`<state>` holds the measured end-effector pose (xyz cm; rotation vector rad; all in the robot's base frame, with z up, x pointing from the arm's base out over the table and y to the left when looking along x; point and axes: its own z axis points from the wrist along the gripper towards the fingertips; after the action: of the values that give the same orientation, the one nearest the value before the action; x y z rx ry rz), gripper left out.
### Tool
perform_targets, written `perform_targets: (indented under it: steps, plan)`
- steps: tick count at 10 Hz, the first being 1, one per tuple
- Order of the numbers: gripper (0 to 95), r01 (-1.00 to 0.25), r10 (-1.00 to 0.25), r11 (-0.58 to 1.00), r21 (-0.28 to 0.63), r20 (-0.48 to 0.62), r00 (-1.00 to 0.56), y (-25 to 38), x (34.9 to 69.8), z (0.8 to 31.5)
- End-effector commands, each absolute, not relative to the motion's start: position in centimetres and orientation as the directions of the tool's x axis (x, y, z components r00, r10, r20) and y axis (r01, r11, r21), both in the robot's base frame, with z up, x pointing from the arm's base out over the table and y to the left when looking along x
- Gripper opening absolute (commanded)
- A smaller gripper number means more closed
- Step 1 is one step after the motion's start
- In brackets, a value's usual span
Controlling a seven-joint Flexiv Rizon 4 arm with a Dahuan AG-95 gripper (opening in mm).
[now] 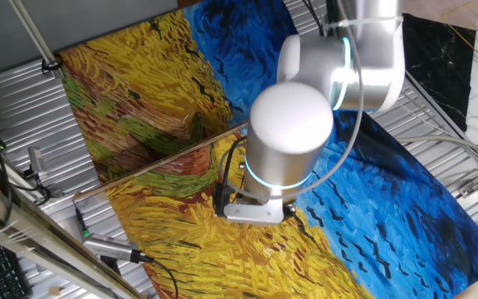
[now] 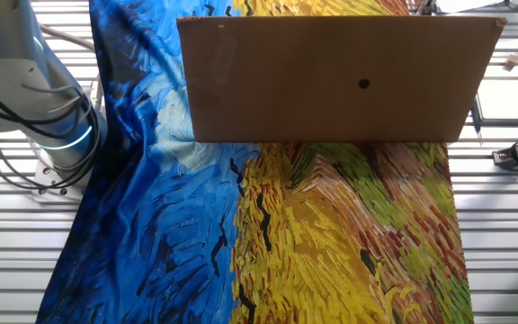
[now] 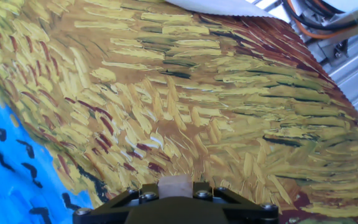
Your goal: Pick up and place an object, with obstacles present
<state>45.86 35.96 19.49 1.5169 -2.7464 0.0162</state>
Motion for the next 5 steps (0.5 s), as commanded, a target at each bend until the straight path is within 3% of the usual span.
perform_targets:
  steps: [1,5]
  plan:
    - [0.0,-0.848,-0.848,0.53,-0.005,0.013,-0.531,36.16,45.99,19.39]
    - [0.0,-0.857,-0.857,0.515,-0.004,0.015,-0.515,35.96,45.76,19.46]
